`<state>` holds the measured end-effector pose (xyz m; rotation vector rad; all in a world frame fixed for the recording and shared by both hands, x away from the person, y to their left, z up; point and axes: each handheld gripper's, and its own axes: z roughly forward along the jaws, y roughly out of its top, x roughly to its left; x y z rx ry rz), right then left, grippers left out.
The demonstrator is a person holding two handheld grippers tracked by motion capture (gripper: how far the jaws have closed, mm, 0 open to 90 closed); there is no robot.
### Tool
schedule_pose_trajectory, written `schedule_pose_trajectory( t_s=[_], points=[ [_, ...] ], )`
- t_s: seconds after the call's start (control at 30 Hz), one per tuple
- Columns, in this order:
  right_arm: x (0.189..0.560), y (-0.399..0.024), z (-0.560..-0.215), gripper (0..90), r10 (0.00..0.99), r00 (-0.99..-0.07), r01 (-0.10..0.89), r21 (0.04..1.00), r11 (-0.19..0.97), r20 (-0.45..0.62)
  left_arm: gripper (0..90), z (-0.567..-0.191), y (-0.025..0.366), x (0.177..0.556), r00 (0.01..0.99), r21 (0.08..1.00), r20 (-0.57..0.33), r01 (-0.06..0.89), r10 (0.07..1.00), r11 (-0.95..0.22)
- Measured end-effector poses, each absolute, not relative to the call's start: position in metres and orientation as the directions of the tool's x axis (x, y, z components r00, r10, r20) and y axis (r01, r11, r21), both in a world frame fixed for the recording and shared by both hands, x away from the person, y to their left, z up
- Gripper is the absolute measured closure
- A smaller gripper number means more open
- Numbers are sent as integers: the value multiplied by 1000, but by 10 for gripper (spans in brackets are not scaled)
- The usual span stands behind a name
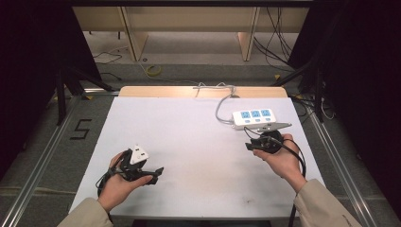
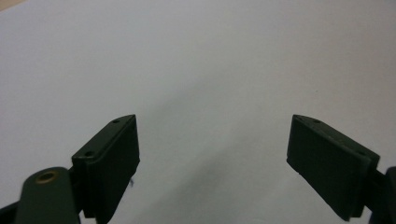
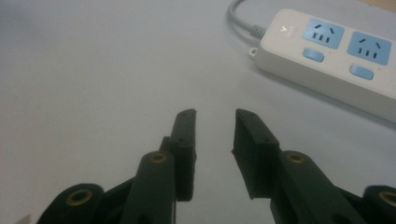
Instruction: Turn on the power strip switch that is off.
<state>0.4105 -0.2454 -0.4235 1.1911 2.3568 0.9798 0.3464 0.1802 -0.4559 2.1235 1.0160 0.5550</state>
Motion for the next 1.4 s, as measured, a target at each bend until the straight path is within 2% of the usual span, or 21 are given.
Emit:
schedule_pose_trajectory(
  t_s=[0.67,0.9,1.1,1.4],
  points=[
    [387,-254,-426,575,798,-594,578,743,338,98,167,-455,182,346,592,751,69,499,803,-432],
    [378,-262,-431,501,792,-592,583,757,293,149,167,-455,182,346,592,753,68,497,803,-430],
    [371,-268,-437,427,784,-601,570,771,284,155,167,-455,182,346,591,753,68,498,804,-430],
    [358,-278,-447,362,770,-614,555,788,267,172,166,-455,182,346,599,758,65,490,798,-430]
  ],
)
